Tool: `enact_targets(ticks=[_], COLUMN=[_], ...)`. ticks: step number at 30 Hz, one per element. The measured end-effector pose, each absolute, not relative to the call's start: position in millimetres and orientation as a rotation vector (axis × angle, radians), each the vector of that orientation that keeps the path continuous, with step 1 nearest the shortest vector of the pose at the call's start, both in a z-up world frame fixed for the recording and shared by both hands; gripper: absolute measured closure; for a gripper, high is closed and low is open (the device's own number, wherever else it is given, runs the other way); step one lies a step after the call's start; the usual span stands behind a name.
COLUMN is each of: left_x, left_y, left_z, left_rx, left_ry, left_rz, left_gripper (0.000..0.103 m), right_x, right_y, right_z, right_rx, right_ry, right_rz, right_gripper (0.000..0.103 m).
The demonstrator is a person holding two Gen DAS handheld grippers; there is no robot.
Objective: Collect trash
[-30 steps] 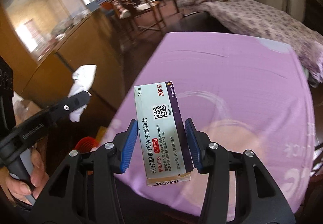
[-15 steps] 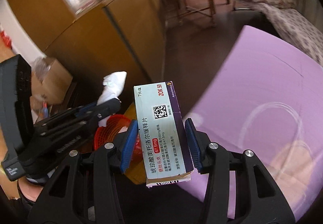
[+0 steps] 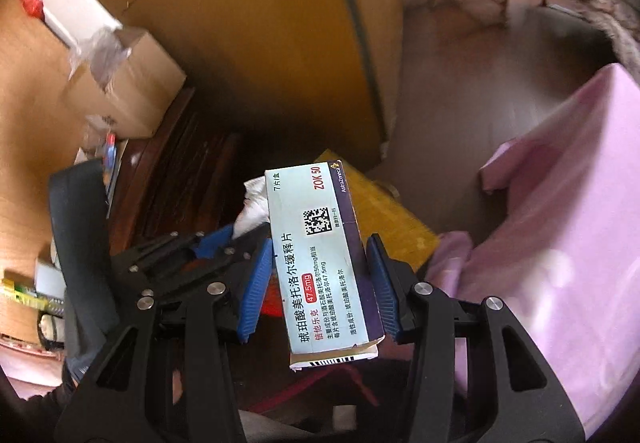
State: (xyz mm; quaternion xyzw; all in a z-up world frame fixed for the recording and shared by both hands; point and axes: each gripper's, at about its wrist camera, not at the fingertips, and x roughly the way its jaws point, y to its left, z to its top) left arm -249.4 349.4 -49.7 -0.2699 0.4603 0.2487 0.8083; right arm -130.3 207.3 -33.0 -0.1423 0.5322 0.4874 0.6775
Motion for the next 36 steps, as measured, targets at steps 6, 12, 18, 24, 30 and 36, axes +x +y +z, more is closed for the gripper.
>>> enact_targets(ticks=[6,12,18,24,30,36], left_x=[-275,-283,-273,-267,-270,-275], left_y=[380,394,394,390,391,390], left_z=[-81,-109,-126,-132,-131,-126], left_rx=[-0.625,-0.685,-0.700,-0.702,-0.702,-0.687], left_ry=[1.035,1.072,1.103,1.116,1.112,1.122], left_rz=[0.601,0.636,0.651,0.660,0.710,0.739], left_gripper=[0.084,0.084,0.084,0.084,0.052,0.042], right_x=[-153,-155,-154,-151,-142,-140], right_y=[252,274,280,282,277,271], right_z=[-71,-100,-123,-137,-135,-129], right_rx=[-0.380,-0.392,-0.376,-0.352,-0.258,-0.297], right_ry=[1.296,1.374,1.443,1.489,1.492,1.456], right_rz=[1.133,1.125,1.118,1.098,1.097,1.068], right_gripper=[0.055,0.055,0.055,0.053,0.035,0.035])
